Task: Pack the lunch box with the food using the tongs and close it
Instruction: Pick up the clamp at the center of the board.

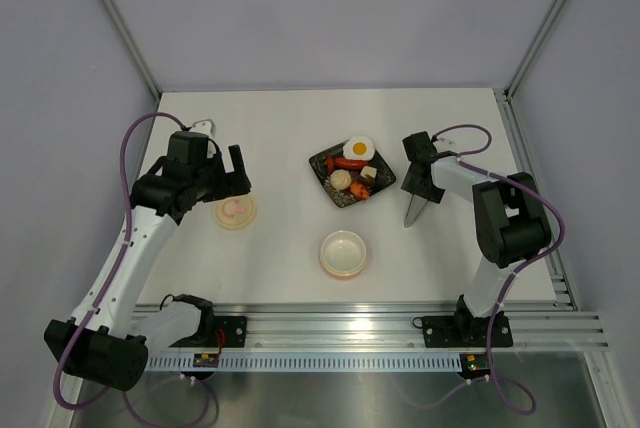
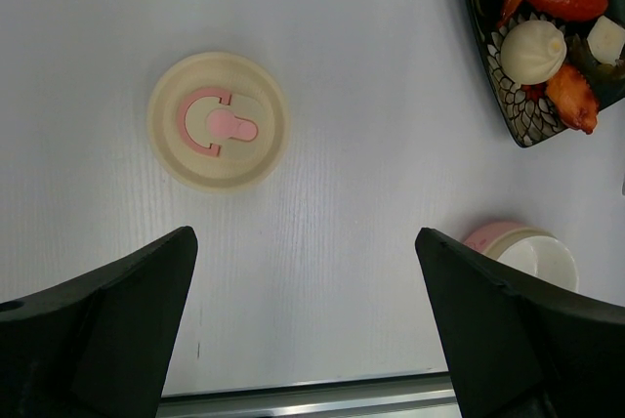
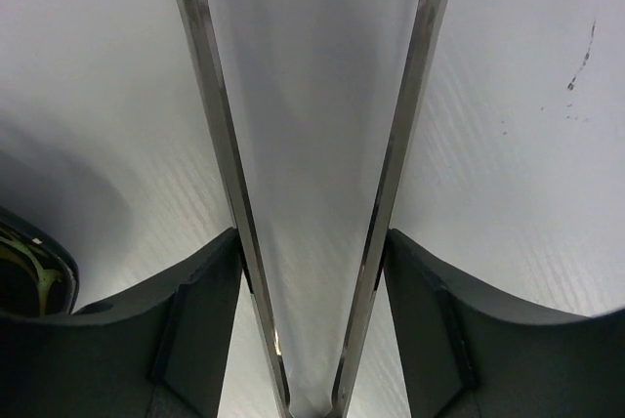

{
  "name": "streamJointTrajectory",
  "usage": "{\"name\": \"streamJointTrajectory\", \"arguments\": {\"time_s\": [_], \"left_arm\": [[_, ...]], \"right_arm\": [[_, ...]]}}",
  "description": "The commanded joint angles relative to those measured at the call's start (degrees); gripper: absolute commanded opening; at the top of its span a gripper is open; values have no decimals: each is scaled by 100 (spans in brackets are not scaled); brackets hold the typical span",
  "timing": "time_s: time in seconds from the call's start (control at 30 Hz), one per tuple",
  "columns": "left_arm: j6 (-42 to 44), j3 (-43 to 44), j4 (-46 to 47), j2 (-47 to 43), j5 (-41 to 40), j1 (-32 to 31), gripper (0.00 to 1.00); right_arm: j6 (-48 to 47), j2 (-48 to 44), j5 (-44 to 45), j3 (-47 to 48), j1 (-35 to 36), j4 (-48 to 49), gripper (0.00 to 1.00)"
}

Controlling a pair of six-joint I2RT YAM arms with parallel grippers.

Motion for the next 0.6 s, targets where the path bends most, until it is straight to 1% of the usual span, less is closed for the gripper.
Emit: {"name": "streamJointTrajectory", "arguments": {"time_s": [0.0, 0.1, 0.13, 0.2, 0.23, 0.43, 0.53, 0.57], "left_arm": [[99, 114, 131, -54, -37, -15, 99], [90, 106, 131, -55, -20, -15, 99], [90, 105, 122, -46, -20, -15, 99], [73, 114, 131, -63, -11, -15, 99], [73, 106, 131, -63, -2, -24, 99], [82, 123, 78, -107, -2, -15, 99], [99, 140, 43, -142, -28, -15, 99], [99, 149, 43, -151, -29, -24, 99]], "right_arm": [[-492, -232, -96, -45, 14, 231, 66], [-599, -215, -141, -19, 14, 109, 75], [-582, -206, -123, -1, 14, 73, 84], [-477, -223, -114, -27, 14, 30, 95], [-442, -241, -123, -62, 14, 38, 98], [-73, -223, -149, -203, 14, 143, 99], [77, -215, -158, -308, 5, 310, 93], [121, -215, -167, -335, 14, 345, 87]]}}
